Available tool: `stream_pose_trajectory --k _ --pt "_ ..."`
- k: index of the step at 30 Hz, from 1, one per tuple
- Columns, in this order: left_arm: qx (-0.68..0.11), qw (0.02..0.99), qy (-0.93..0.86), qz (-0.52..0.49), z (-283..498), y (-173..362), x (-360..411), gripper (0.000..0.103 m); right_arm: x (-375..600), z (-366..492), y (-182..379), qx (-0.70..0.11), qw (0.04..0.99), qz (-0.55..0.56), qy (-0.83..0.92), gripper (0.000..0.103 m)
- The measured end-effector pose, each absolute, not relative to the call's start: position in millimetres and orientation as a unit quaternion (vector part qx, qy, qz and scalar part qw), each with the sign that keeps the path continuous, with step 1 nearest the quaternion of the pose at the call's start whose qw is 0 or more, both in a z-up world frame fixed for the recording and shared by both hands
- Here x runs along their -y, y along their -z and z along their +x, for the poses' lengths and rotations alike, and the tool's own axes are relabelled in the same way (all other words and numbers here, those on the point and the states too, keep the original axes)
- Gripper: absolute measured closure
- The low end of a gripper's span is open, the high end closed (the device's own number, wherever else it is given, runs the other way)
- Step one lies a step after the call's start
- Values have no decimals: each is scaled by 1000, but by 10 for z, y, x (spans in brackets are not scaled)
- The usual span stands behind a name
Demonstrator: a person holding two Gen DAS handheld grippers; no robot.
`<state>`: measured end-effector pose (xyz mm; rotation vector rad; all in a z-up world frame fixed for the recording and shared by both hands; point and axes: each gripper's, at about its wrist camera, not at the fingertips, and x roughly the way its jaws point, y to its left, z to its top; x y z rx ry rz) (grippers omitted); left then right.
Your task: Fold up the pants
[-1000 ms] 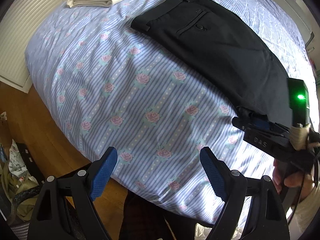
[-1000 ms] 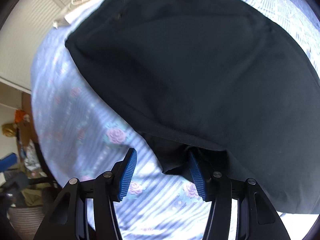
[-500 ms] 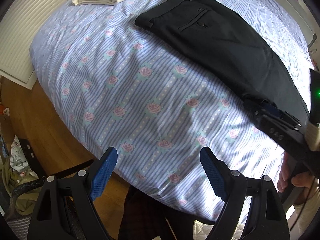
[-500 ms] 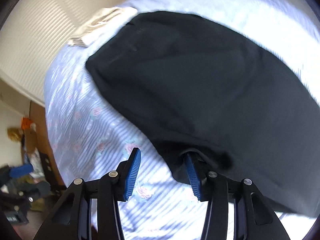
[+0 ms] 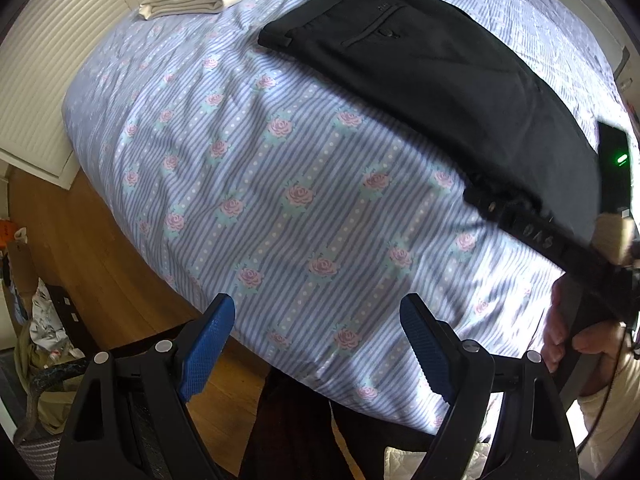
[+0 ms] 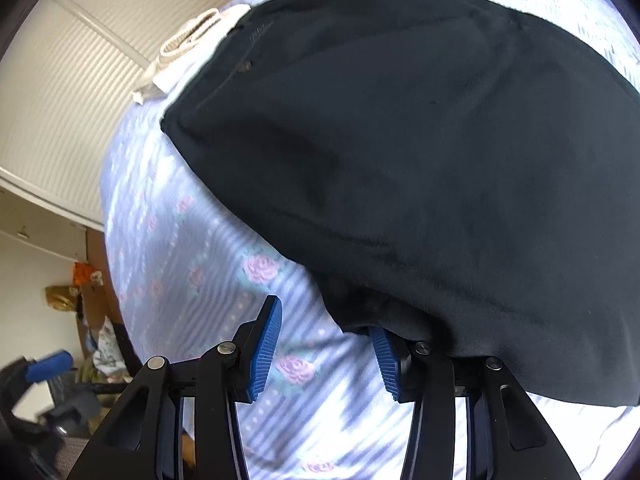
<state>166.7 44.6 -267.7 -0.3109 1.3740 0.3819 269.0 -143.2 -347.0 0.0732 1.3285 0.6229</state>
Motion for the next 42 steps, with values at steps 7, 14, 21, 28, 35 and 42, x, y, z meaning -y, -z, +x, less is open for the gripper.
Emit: stream_pose_trajectory --k 7,14,21,28,35,42 --pt "-634 742 -170 -135 1622 2707 -296 18 1283 2658 3220 -534 787 -49 -304 69" --pt "-619 758 -168 -120 1608 2548 -242 18 1398 2760 3311 -572 773 7 -277 88" --pt "-624 748 -179 -141 1607 2650 -461 18 1168 2557 3416 -581 758 -61 -290 89" --pt "-611 757 -171 -156 1717 2620 -944 18 1213 2407 3247 -621 733 -58 -270 80" --pt "-583 797 -102 -123 2249 2375 -1639 18 1274 2448 2559 -601 774 1 -199 61" --pt "-558 828 40 -30 3446 2196 -2039 18 1088 3063 2250 -570 814 38 -105 58"
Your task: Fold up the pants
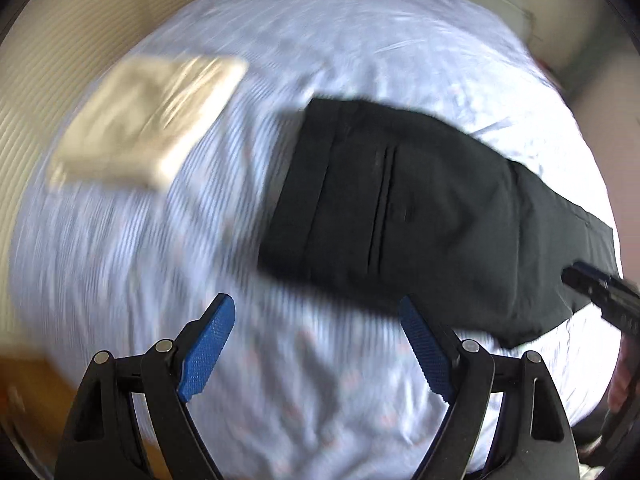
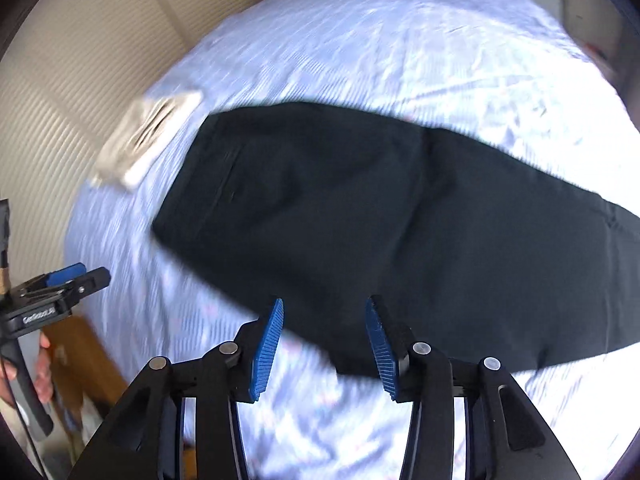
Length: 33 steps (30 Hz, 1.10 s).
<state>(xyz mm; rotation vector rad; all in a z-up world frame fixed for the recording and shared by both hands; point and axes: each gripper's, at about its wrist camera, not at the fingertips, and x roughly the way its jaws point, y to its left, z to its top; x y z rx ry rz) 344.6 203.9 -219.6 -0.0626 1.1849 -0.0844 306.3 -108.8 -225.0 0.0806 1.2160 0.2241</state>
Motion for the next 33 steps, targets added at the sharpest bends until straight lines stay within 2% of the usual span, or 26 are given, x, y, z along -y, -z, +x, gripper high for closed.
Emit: stream_pose_trajectory --k 9,14,22,25,27,29,33 --pt "-518 773 306 200 5195 2215 -1425 19 1048 3962 2133 -529 845 84 7 58" --pt "-550 708 394 203 5730 2435 -1039 25 1107 4163 2259 -550 827 115 41 58" --pt "-616 625 435 201 6058 2922 -608 33 1130 4160 2474 -582 799 135 65 58" --pt "-632 599 440 221 6033 3045 -539 44 1166 4145 2526 -590 792 145 68 58" --pt "-635 597 436 225 6023 3072 -554 57 1173 4150 2542 -591 791 144 68 58" --pt "-640 598 430 219 6024 3068 -582 78 1185 4143 2554 -593 790 143 69 58" --pt "-628 623 414 215 5974 2971 -613 87 1186 4180 2623 -601 782 155 67 58"
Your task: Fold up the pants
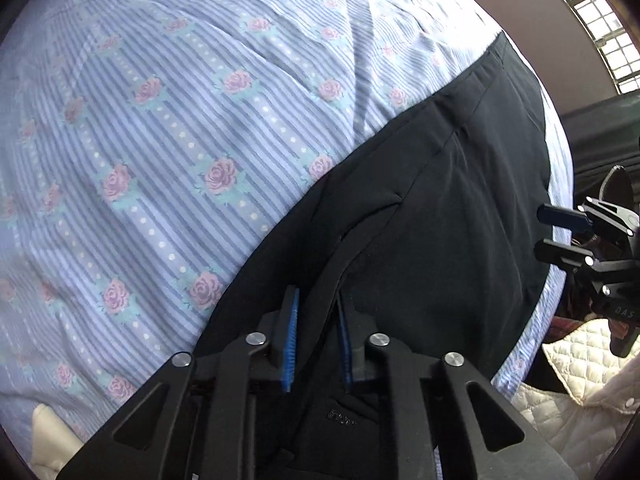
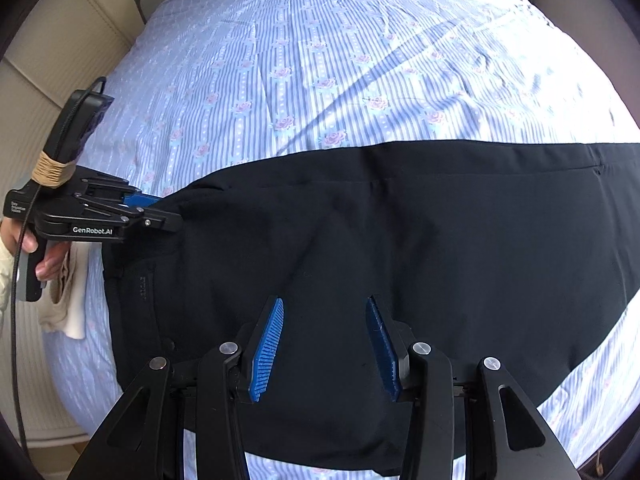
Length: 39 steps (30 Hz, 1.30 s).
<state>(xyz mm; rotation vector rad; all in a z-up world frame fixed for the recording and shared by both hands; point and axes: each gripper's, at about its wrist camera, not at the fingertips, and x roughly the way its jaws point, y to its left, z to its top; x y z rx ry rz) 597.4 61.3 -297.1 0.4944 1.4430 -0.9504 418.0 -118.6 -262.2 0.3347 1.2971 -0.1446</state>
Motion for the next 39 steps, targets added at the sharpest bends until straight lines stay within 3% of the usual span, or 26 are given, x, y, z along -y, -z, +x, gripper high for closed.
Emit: stream_pose_trajectory --k 5,12,13,17,21,27,39 --pt "-597 662 394 223 5929 2862 -595 90 1145 4192 2638 -602 783 150 56 58" --pt "-628 658 359 207 6126 3098 -585 89 1148 4212 2597 -595 789 142 60 58" --pt "-629 659 354 210 6132 3108 -580 84 1158 4195 2583 -594 789 143 62 58" --pt "-588 710 297 250 6033 2930 -662 41 1213 4129 2565 -595 788 136 81 58" --pt "-545 749 271 262 5802 2568 -894 40 1312 3987 2500 -592 789 129 100 58" --pt "-537 773 276 196 5135 2194 -1115 36 1582 3662 2327 -584 793 127 118 58" --pt "-507 795 285 176 3818 1719 -378 36 2254 2824 1770 -555 809 125 147 58"
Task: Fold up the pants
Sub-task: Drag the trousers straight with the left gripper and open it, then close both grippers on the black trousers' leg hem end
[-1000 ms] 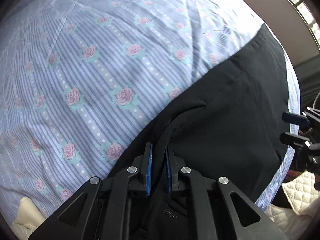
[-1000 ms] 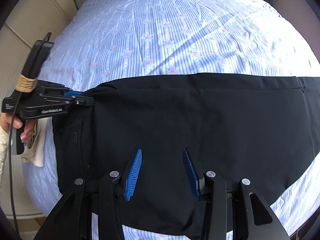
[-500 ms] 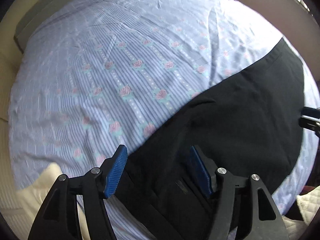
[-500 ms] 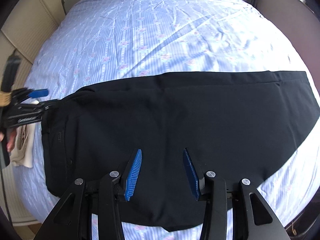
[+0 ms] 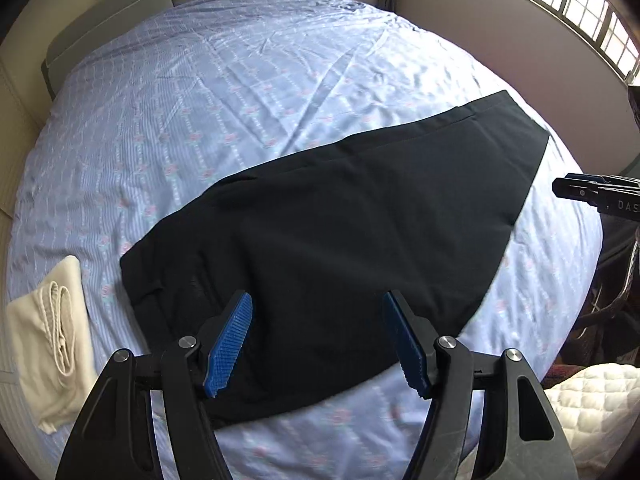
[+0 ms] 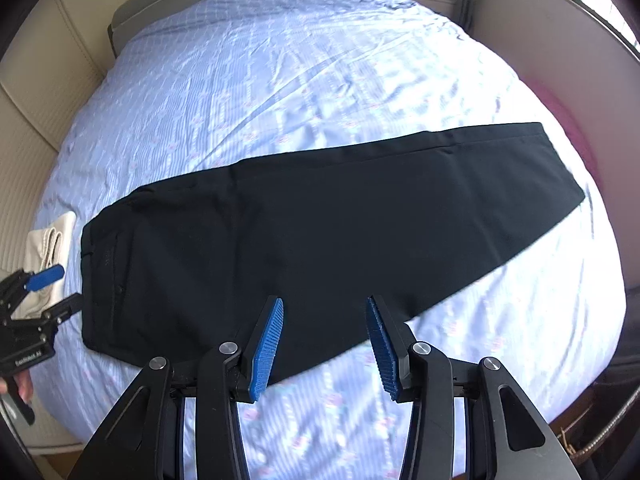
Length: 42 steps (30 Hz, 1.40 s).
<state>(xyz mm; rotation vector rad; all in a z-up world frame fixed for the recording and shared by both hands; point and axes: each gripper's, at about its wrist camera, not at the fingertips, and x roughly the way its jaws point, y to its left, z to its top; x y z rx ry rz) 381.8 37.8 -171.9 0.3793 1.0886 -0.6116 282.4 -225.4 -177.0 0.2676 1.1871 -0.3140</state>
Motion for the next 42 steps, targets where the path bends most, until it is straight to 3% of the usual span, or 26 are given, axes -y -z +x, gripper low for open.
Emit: stream_pose_trajectory --k 10,21,33,42 --pt "-488 807 289 164 3374 1344 1050 32 3397 2098 1527 -528 819 167 153 58" --pt "-478 783 358 175 3884 1255 3361 31 5339 1500 1523 -450 822 263 229 58" --pt "-455 682 490 296 4723 2045 6106 31 6830 1555 2242 -369 781 378 333 58" --pt "-483 616 511 356 4980 2842 7122 31 7195 1782 2775 -355 753 435 343 58"
